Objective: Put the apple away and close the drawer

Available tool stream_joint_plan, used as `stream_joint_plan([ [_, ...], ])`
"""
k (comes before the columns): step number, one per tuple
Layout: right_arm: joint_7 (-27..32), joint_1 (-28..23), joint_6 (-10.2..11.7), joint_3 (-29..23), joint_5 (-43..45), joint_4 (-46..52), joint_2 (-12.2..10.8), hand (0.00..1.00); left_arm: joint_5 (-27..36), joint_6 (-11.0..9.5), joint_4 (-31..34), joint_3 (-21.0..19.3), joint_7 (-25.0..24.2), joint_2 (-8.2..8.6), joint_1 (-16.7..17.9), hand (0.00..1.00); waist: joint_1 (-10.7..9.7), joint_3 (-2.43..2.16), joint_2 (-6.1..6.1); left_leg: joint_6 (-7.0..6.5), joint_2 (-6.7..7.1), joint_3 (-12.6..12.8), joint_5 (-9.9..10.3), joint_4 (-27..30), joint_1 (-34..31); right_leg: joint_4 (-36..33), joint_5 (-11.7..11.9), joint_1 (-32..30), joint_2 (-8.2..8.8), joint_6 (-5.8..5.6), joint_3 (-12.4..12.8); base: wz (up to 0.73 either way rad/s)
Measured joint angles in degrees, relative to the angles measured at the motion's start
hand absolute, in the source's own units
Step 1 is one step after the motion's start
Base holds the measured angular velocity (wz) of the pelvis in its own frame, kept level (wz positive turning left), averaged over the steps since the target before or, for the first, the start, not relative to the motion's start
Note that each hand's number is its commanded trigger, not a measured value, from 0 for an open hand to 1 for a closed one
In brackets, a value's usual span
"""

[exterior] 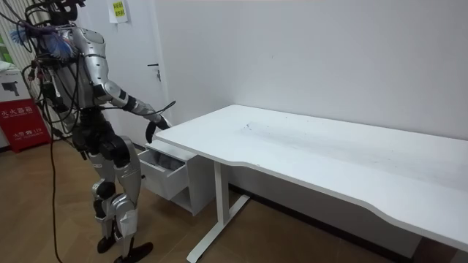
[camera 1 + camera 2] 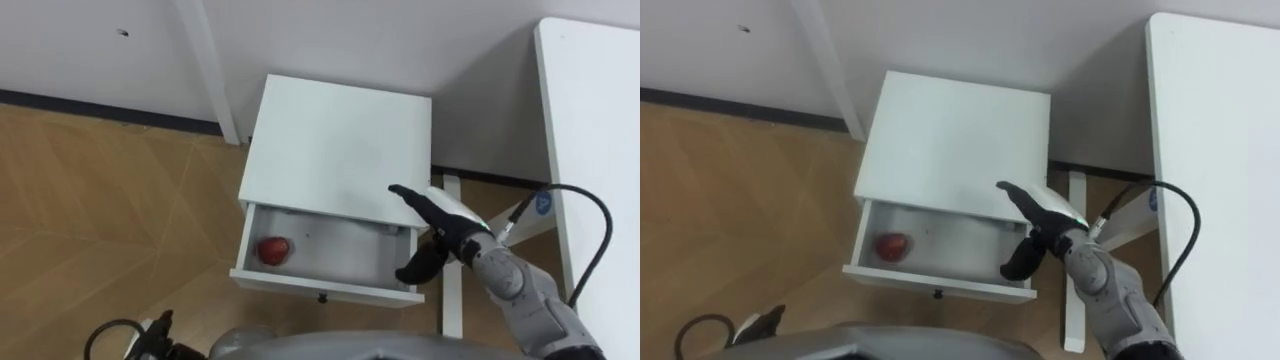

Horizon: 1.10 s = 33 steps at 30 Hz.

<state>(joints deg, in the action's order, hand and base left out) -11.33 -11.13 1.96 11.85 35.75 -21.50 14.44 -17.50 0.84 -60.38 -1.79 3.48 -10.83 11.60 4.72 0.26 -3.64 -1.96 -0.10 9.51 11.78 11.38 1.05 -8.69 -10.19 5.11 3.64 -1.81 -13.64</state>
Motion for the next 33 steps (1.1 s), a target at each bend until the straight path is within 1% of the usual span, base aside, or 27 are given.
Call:
stream_joint_plan([
  [4, 6.21, -0.01, 1.34, -5.25, -4.77, -10.10, -1.94, 0.00, 0.08, 0.06, -0.58, -0.63, 1.53, 0.29, 0.59, 0.00, -0.70, -0.06, 0.18, -0.02, 0.13, -0.14, 0.01, 0.12, 0.14, -0.09, 0.00, 0.28, 0.57, -0.01, -0.67, 0.03],
  [5, 7.98, 0.50, 2.15, -7.62, -6.30, -14.91, -2.43, 0.00, 0.06, 0.00, -0.85, -1.40, 1.64, 0.86, 0.89, 0.00, -1.58, -0.13, 0.35, -0.28, 0.15, -0.10, 0.19, 0.54, 0.16, -0.47, -0.05, 0.46, 0.77, -0.08, -0.79, 0.11],
  [6, 8.73, 0.86, 2.20, -9.00, -6.78, -17.24, -2.63, 0.00, 0.06, 0.02, -1.46, -1.51, 1.83, 1.18, 0.83, 0.00, -1.96, -0.14, 0.61, -0.51, 0.23, -0.04, 0.37, 0.89, 0.10, -1.16, -0.21, 0.37, 0.94, -0.34, -0.98, 0.14],
  [7, 10.24, 1.17, 1.84, -11.74, -7.54, -21.02, -2.69, 0.00, -0.11, 0.06, -2.37, -1.89, 1.85, 1.91, 0.96, 0.00, -2.76, -0.14, 1.23, -0.96, 0.85, 0.02, 0.67, 1.48, -0.10, -4.36, -1.01, -0.62, 1.70, -1.11, -1.19, 0.10],
  [8, 11.89, 0.80, 1.51, -14.44, -8.62, -23.45, -2.35, 0.00, -0.27, 0.26, -2.61, -2.33, 1.81, 2.63, 0.77, 0.00, -3.67, -0.51, 2.16, -1.76, 0.94, 0.72, 1.32, 2.24, -0.54, -11.19, -2.08, -3.91, 2.94, -2.09, -1.31, 0.11],
  [9, 12.69, 0.68, 1.45, -15.67, -8.84, -24.70, -2.02, 0.00, -0.27, 0.35, -2.75, -2.51, 1.80, 2.89, 0.78, 0.00, -4.12, -0.36, 2.73, -2.00, 1.05, 0.88, 1.49, 2.34, -0.59, -15.95, -2.21, -6.07, 3.79, -2.29, -1.37, 0.12],
  [10, 14.33, 0.61, 1.22, -17.32, -9.00, -27.66, -1.40, 0.00, -0.14, 0.49, -2.96, -2.65, 1.75, 2.71, 0.69, 0.00, -5.00, -0.34, 3.15, -2.71, 2.07, 1.00, 1.67, 2.48, -0.29, -28.86, -1.47, -11.92, 6.20, -1.96, -0.76, 0.23],
  [11, 15.72, 0.16, 0.73, -18.37, -8.54, -30.76, -0.78, 0.00, -0.24, 0.57, -3.33, -2.73, 1.93, 2.13, 0.43, 0.00, -6.06, -0.24, 2.94, -3.96, 2.80, 1.04, 2.35, 4.22, -0.16, -41.16, 3.25, -18.53, 8.75, -1.57, 1.52, 0.20],
  [12, 16.10, -0.23, 0.50, -18.77, -8.44, -32.25, -0.43, 0.00, -0.24, 0.62, -3.48, -2.71, 2.00, 1.94, 0.43, 0.00, -6.41, -0.16, 3.06, -4.55, 2.81, 0.91, 2.86, 5.52, -0.16, -46.55, 8.24, -22.27, 9.19, -1.50, 3.45, -0.09],
  [13, 16.32, 0.19, 0.22, -20.55, -9.06, -33.71, -0.47, 0.00, 0.19, 0.54, -3.88, -2.55, 2.11, 1.47, 0.20, 0.00, -6.19, -0.36, 5.32, -5.72, 1.90, 1.09, 4.11, 7.99, -1.53, -57.45, 17.19, -29.94, 8.65, -1.87, 6.66, -0.46],
  [14, 16.21, 0.55, 0.47, -20.54, -10.06, -33.97, -0.60, 0.00, 1.42, 0.79, -4.71, -2.57, 2.07, 0.52, -0.35, 0.00, -6.61, 0.57, 5.79, -5.93, 0.98, 0.80, 5.31, 11.34, -3.49, -76.81, 14.40, -38.37, 6.92, -0.30, 8.97, -0.42],
  [15, 16.15, 0.21, 0.85, -20.51, -11.17, -34.15, -0.57, 0.00, 2.17, 1.37, -5.02, -2.55, 2.06, 0.21, -0.93, 0.00, -7.32, 0.59, 6.85, -6.11, 0.13, 0.11, 5.68, 12.90, -4.59, -85.85, 12.14, -42.36, 5.98, 0.36, 8.87, -0.07],
  [16, 16.19, -0.32, 1.19, -20.03, -13.83, -35.52, -0.42, 0.00, 2.34, 1.87, -5.80, -2.38, 2.04, -0.32, -1.96, 0.00, -8.09, 0.87, 8.41, -6.25, -1.41, -1.89, 5.80, 14.54, -5.89, -98.75, 8.57, -48.54, 4.01, 0.73, 7.81, 0.28],
  [17, 16.11, -0.31, 1.12, -19.40, -15.80, -38.04, -0.53, 0.00, 2.31, 2.62, -6.18, -2.40, 1.95, -0.99, -3.29, 0.00, -8.17, 1.13, 9.26, -6.24, -2.53, -2.38, 5.80, 15.22, -6.67, -105.40, 6.30, -53.49, 3.32, 0.52, 7.09, 0.27],
  [18, 16.07, -0.23, 1.01, -18.77, -16.60, -39.14, -0.56, 0.00, 2.24, 2.97, -6.12, -2.42, 1.92, -1.37, -3.54, 0.00, -8.14, 1.12, 9.22, -6.28, -2.68, -2.50, 5.84, 15.44, -6.86, -107.30, 5.38, -55.40, 3.29, 0.34, 7.34, 0.21],
  [19, 16.09, -0.23, 0.89, -17.65, -18.33, -40.75, -0.48, 0.00, 2.23, 3.61, -6.06, -2.62, 1.91, -1.72, -3.59, 0.00, -8.21, 1.16, 9.09, -7.17, -2.71, -2.85, 6.39, 16.16, -6.99, -108.35, 3.92, -57.49, 3.52, 0.15, 8.25, 0.24],
  [21, 16.11, -0.31, -0.14, -17.49, -20.28, -41.59, -0.45, 0.00, 2.06, 4.51, -5.94, -2.61, 1.89, -1.61, -2.82, 0.00, -8.39, 1.18, 9.12, -7.59, -2.35, -3.63, 6.78, 16.95, -7.20, -105.72, 3.38, -56.36, 4.83, -0.09, 9.48, 0.24],
  [22, 16.16, 0.00, -0.77, -17.34, -21.85, -41.91, -0.44, 0.00, 2.11, 4.69, -5.69, -2.57, 1.86, -1.56, -1.92, 0.00, -8.34, 0.93, 8.54, -7.53, -1.87, -3.77, 7.04, 17.18, -7.40, -100.14, 3.48, -53.36, 5.93, -0.35, 10.26, 0.15],
  [23, 16.20, 0.18, -0.93, -16.88, -23.04, -42.60, -0.38, 0.00, 2.12, 5.10, -5.29, -2.65, 1.83, -1.57, -0.29, 0.00, -8.20, 0.97, 8.08, -7.66, -1.31, -3.97, 7.12, 17.30, -7.39, -90.38, 3.58, -47.89, 7.29, -0.57, 10.42, 0.12],
  [24, 16.18, 0.16, -1.15, -16.72, -23.65, -42.97, -0.38, 0.00, 2.11, 5.14, -5.10, -2.69, 1.82, -1.67, 0.54, 0.00, -7.93, 0.87, 7.50, -7.37, -0.83, -3.98, 6.95, 17.30, -7.29, -83.88, 3.59, -44.52, 7.97, -0.72, 10.27, 0.08],
  [25, 16.10, -0.03, -1.92, -16.62, -24.63, -43.24, -0.39, 0.00, 2.17, 5.03, -4.72, -2.63, 1.80, -1.77, 2.19, 0.00, -7.59, 0.75, 6.81, -7.57, 0.17, -3.98, 7.14, 17.19, -6.90, -69.52, 3.42, -36.46, 8.59, -1.62, 9.65, 0.06],
  [26, 16.08, -0.26, -2.25, -16.30, -25.20, -43.41, -0.41, 0.00, 2.26, 5.17, -4.72, -2.63, 1.77, -1.77, 3.17, 0.00, -7.28, 0.65, 6.02, -7.62, 1.07, -3.96, 7.09, 16.29, -6.41, -54.89, 3.54, -28.88, 8.45, -2.23, 8.85, 0.07],
  [27, 16.05, -0.45, -2.26, -16.27, -25.41, -43.59, -0.43, 0.00, 2.26, 5.18, -4.71, -2.66, 1.75, -1.71, 3.47, 0.00, -7.12, 0.75, 5.29, -7.69, 1.23, -3.95, 7.00, 15.87, -6.36, -48.27, 3.52, -25.31, 8.23, -2.29, 8.21, 0.00],
  [29, 16.02, -0.04, -2.19, -16.26, -27.02, -45.08, -0.78, 0.00, 2.23, 5.16, -3.65, -3.39, 2.01, -1.68, 3.51, 0.00, -5.13, 0.24, 4.01, -7.02, 2.11, -3.11, 5.44, 12.30, -5.26, -26.77, 2.52, -14.44, 6.82, -3.52, 4.55, -0.20],
  [30, 16.03, 0.27, -2.18, -16.28, -27.29, -45.64, -0.94, 0.00, 2.22, 5.09, -3.53, -3.84, 2.26, -1.68, 3.20, 0.00, -4.71, 0.06, 3.48, -6.76, 2.18, -2.83, 5.04, 11.16, -4.88, -22.50, 2.43, -12.40, 6.16, -3.66, 4.03, -0.34],
  [32, 16.06, 2.04, -1.97, -16.43, -28.18, -47.68, -1.64, 0.00, 2.22, 4.90, -3.50, -5.24, 3.84, -1.75, 2.21, 0.00, -4.08, -0.27, 1.29, -5.63, 2.89, -1.92, 3.67, 7.07, -3.04, -8.99, 3.54, -5.58, 4.15, -3.48, 3.77, -0.30],
  [33, 16.09, 2.26, -1.96, -16.67, -28.97, -47.96, -1.74, 0.00, 2.24, 4.87, -3.51, -5.46, 4.05, -1.66, 2.07, 0.00, -4.16, -0.28, 0.92, -5.73, 2.96, -1.68, 3.53, 6.55, -2.62, -6.17, 3.72, -3.99, 4.02, -3.45, 3.49, -0.22],
])
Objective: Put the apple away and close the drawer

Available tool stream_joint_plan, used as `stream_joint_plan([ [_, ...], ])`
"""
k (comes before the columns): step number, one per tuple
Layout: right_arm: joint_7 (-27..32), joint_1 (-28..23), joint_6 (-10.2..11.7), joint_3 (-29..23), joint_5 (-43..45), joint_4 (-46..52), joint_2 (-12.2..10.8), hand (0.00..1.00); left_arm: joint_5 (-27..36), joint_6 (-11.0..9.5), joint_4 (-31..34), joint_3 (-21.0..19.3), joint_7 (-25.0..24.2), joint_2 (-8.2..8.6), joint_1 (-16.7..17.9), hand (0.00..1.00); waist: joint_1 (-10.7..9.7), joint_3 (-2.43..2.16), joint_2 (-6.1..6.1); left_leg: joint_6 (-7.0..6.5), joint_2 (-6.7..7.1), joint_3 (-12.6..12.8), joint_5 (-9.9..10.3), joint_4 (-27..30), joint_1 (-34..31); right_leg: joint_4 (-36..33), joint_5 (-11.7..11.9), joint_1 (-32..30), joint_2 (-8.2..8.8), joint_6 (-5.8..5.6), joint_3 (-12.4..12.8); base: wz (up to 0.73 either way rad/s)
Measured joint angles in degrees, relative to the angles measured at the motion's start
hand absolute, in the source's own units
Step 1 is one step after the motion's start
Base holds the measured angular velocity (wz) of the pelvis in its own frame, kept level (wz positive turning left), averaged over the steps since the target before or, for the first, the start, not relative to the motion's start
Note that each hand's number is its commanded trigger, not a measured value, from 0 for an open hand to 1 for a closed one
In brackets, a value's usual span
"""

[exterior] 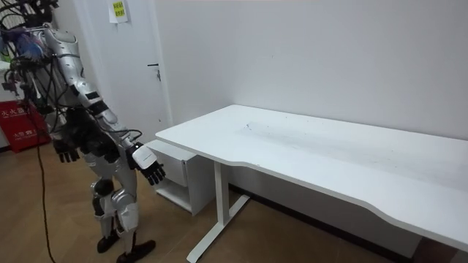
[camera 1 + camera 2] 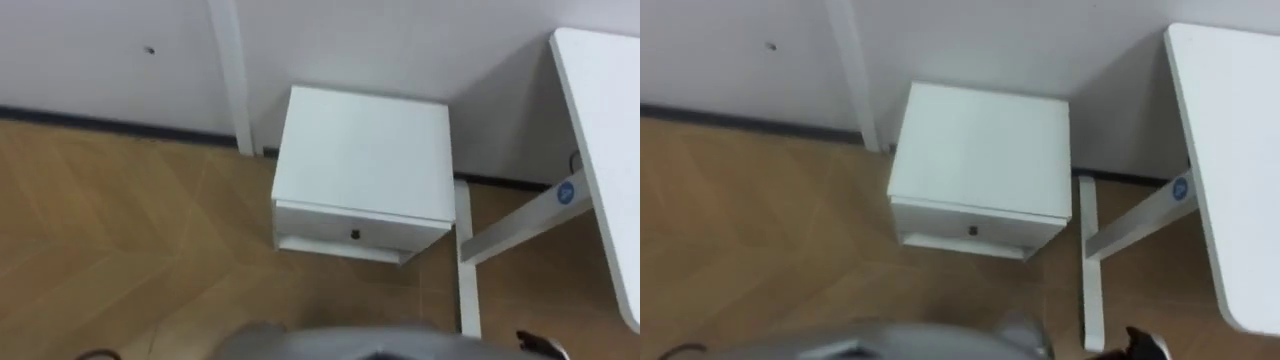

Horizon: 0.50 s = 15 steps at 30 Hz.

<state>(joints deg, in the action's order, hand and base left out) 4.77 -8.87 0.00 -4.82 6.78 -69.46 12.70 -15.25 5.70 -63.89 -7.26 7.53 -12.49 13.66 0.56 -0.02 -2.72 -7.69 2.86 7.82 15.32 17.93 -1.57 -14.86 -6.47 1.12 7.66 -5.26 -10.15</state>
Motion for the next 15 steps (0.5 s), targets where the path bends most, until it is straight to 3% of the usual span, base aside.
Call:
stream_joint_plan([
  [2, -0.06, 0.79, 0.54, -1.07, -2.79, -0.37, -0.84, 0.00, 0.03, -0.62, 0.08, -0.73, 1.00, 0.42, -1.12, 0.00, -0.16, 0.05, -0.58, 0.01, -0.07, 0.28, -0.01, -1.32, 1.41, 6.00, 0.40, 4.05, -1.10, -0.34, 0.05, -0.17],
  [4, -0.65, 0.95, 0.79, -1.10, -5.28, -0.97, -1.32, 0.00, 0.01, -1.21, 0.11, -1.59, 1.07, 0.97, -1.66, 0.00, -0.24, -0.02, -0.38, 0.40, -0.27, 0.45, -0.24, -2.80, 2.82, 7.09, 0.28, 5.08, -1.64, -0.34, 0.56, -0.14],
  [10, -3.74, 0.80, -0.20, -1.14, -20.12, -6.14, -3.37, 0.00, -0.11, -0.59, -0.98, -5.76, 1.70, 4.15, -1.20, 0.00, 0.13, 0.01, -0.25, 1.21, -0.38, 0.99, -0.76, -4.61, 4.78, 7.29, -1.61, 5.52, -1.89, 0.02, 1.49, -0.11],
  [15, -5.67, 0.35, -0.89, -3.81, -23.74, -8.60, -4.13, 0.00, -0.13, 0.34, -3.18, -7.51, 1.28, 4.93, -0.38, 0.00, -0.19, 0.17, -0.19, 1.23, -0.38, 0.90, -0.76, -4.85, 5.42, 7.29, -2.20, 5.89, -1.95, 0.22, 1.53, -0.02],
])
